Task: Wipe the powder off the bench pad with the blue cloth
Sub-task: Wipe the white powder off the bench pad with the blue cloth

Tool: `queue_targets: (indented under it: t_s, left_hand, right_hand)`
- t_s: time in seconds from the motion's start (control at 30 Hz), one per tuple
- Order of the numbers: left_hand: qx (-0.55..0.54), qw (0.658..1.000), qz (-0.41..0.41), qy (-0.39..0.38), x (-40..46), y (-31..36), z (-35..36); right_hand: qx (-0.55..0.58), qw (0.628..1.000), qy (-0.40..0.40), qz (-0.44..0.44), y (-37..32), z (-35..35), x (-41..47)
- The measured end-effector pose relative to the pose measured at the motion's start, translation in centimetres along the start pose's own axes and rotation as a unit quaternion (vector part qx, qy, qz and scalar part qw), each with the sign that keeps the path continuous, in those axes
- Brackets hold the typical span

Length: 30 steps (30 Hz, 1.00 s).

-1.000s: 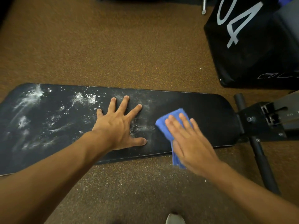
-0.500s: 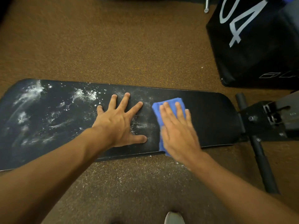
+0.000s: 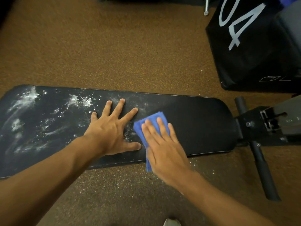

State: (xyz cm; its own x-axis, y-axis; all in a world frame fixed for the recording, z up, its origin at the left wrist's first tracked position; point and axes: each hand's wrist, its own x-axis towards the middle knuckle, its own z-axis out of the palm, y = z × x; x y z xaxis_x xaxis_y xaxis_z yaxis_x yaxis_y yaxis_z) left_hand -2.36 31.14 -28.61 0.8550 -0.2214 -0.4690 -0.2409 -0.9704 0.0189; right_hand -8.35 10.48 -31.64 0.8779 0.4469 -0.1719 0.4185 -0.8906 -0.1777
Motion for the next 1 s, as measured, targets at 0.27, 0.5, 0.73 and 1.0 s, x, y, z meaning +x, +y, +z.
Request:
queue_targets:
  t_s: [0.27, 0.5, 0.73, 1.0]
  left_hand:
    - [0.0, 1.0, 0.0, -0.005, 0.0, 0.2, -0.2]
    - [-0.022, 0.999, 0.015, 0.026, -0.4, -0.3, -0.3]
    - [0.01, 0.999, 0.007, 0.034, -1.6, -5.3, -0.2]
    - [-0.007, 1.0, -0.003, 0.019, -1.5, -5.6, 0.0]
  right_hand:
    - [-0.003, 0.999, 0.016, 0.048, 3.5, -1.3, 2.3]
    - [-0.051, 0.998, -0.012, -0.047, 3.6, -1.2, 0.0]
    - [-0.019, 0.985, 0.045, 0.163, 5.1, -2.1, 7.7]
    - [-0.028, 0.994, 0.004, 0.106, 7.5, -2.3, 3.4]
